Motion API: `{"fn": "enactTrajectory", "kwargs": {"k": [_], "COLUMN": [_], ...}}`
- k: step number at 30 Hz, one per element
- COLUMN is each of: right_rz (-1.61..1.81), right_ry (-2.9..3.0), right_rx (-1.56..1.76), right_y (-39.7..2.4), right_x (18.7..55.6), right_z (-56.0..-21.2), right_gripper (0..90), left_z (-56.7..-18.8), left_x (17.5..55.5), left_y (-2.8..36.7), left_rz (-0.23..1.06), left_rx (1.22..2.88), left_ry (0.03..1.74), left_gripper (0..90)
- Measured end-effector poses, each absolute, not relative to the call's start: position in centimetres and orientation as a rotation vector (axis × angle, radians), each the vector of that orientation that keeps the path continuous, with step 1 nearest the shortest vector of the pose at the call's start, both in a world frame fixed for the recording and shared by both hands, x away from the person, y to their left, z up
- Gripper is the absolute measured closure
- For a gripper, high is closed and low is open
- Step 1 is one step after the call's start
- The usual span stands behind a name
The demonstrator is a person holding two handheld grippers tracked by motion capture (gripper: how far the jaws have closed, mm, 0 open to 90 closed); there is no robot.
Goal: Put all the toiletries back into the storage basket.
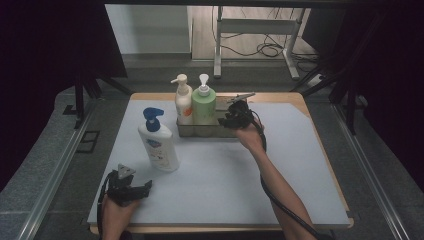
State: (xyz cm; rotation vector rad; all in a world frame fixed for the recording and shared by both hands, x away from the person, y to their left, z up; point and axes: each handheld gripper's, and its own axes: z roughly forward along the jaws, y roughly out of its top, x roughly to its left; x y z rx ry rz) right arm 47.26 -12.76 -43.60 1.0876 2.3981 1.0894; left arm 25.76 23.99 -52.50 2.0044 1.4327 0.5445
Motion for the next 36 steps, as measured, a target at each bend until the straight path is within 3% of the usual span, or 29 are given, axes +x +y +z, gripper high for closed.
{"fn": "enactTrajectory", "kwargs": {"k": [19, 28, 36], "right_rz": [1.101, 1.088, 1.07], "right_ry": [2.433, 2.441, 2.465], "right_rx": [0.964, 0.899, 0.844], "right_y": [-13.8, -14.3, -14.9], "right_x": [43.2, 41.5, 39.8], "right_z": [-42.6, -42.3, -42.3], "right_gripper": [24.9, 14.6, 12.3], "left_z": [-52.5, -52.5, -52.5], "left_x": [25.8, 25.8, 25.7], "left_y": [24.0, 24.0, 24.0], "left_rz": [0.543, 0.543, 0.545], "left_rx": [2.002, 2.003, 2.004], "left_ry": [1.434, 1.434, 1.433], "left_gripper": [12.3, 12.4, 12.4]}}
